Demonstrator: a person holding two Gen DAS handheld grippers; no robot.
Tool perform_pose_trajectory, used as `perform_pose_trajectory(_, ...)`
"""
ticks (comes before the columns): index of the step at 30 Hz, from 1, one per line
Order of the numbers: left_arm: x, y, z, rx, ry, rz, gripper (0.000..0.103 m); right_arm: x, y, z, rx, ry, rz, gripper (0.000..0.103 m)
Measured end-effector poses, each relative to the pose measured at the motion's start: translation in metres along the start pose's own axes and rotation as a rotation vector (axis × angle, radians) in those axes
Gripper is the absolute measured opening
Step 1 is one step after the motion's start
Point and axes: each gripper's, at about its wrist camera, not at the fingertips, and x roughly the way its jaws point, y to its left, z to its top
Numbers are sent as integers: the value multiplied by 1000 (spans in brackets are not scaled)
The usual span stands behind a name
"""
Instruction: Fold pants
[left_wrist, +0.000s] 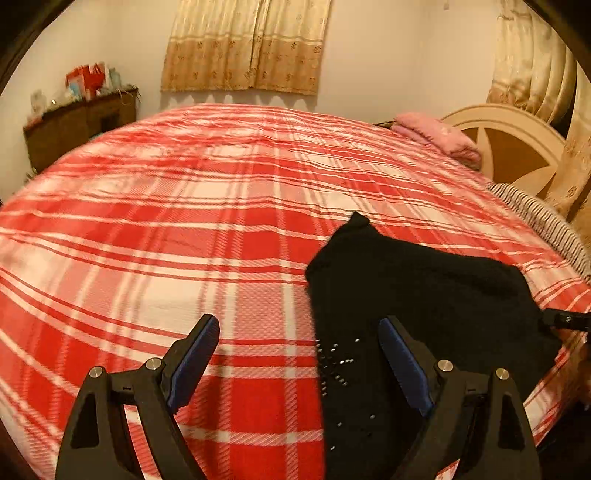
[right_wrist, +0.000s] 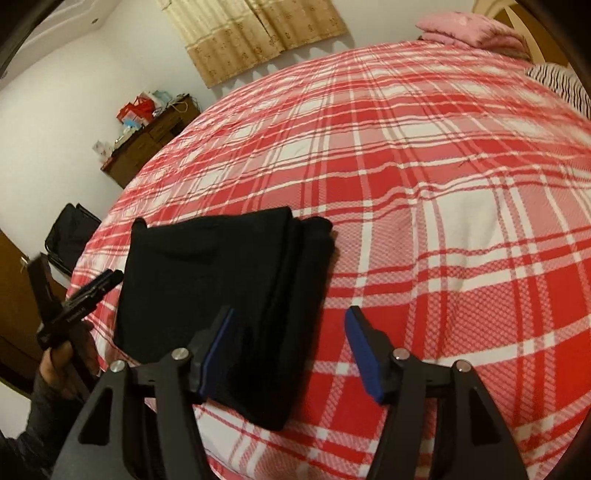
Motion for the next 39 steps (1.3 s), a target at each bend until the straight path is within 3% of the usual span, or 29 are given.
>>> perform_pose_trajectory(3, 10, -6, -1, 20, 5, -6, 89, 8, -5, 3, 47, 9, 37, 64)
perform_pose_trajectory(9, 21, -4, 3, -14, 11, -46, 89, 16, -4, 5, 68, -12, 24, 64)
perform_pose_trajectory(19, 26, -15, 4, 8, 4, -60, 89, 22, 6, 4, 31, -42, 42, 64)
perform_pose_trajectory(22, 27, -12, 6, 7, 13, -80, 89, 24, 8, 5, 27, -51, 33, 60)
perform_pose_trajectory(26, 26, -8, 6, 2, 14, -119, 88, 24, 8, 5, 20, -39, 72, 39)
perform_pose_trajectory(27, 25, -8, 6, 3, 11, -122, 80, 24, 8, 5, 26, -37, 84, 36)
perform_pose_trajectory(29, 23, -8, 7, 9, 7, -176, 44, 24, 9, 4, 21, -40, 84, 33)
perform_pose_trajectory(30, 23, -8, 8, -3, 23, -223, 36, 21, 11, 4, 18, -49, 86, 31)
perform_pose_trajectory(32, 22, -9, 10, -7, 22, -203, 35, 16, 17, 4, 2, -69, 86, 31)
perform_pose_trajectory(37, 12, 1, 13, -58, 5, -217, 16, -1, 41, 12, -48, -119, 97, 29)
perform_pose_trajectory(39, 3, 8, 15, -85, -16, -227, 13, -7, 54, 18, -74, -133, 111, 29)
